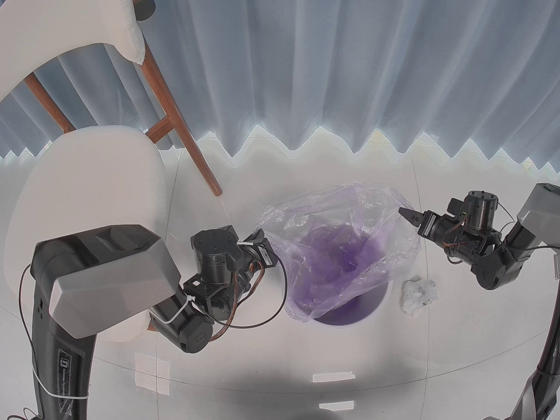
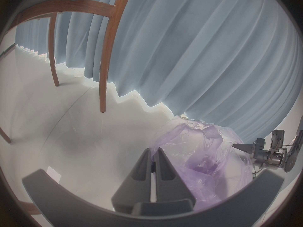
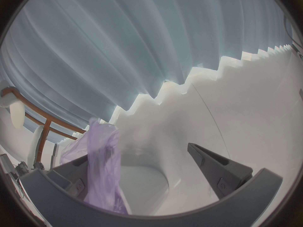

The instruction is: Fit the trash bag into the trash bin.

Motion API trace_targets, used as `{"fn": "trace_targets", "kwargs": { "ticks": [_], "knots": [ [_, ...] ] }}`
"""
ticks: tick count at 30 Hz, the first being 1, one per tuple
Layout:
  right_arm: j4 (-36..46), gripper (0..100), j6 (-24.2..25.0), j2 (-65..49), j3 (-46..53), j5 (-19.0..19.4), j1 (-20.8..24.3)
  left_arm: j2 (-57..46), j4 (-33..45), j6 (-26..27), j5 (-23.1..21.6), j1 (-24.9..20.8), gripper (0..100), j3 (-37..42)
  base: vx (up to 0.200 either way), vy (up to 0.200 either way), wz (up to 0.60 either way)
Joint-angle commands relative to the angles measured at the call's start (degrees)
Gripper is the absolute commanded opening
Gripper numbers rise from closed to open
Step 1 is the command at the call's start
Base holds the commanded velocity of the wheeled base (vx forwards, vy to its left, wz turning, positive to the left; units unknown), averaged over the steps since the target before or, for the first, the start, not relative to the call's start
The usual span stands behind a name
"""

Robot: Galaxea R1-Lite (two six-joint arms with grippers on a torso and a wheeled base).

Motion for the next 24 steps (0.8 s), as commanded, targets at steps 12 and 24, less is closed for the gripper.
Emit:
{"fn": "trace_targets", "kwargs": {
  "ticks": [12,24],
  "knots": [
    [-0.9,100,2.7,-14.4,21.7,0.4,5.4,-0.1,-0.5,-0.5,-0.3,-0.7,0,0.7,0.0,0.0,0.0],
    [-1.8,100,4.8,-9.6,24.4,-2.2,7.5,-0.1,-1.3,-0.4,-0.3,-0.7,0,0.7,0.0,0.0,0.0]
  ]
}}
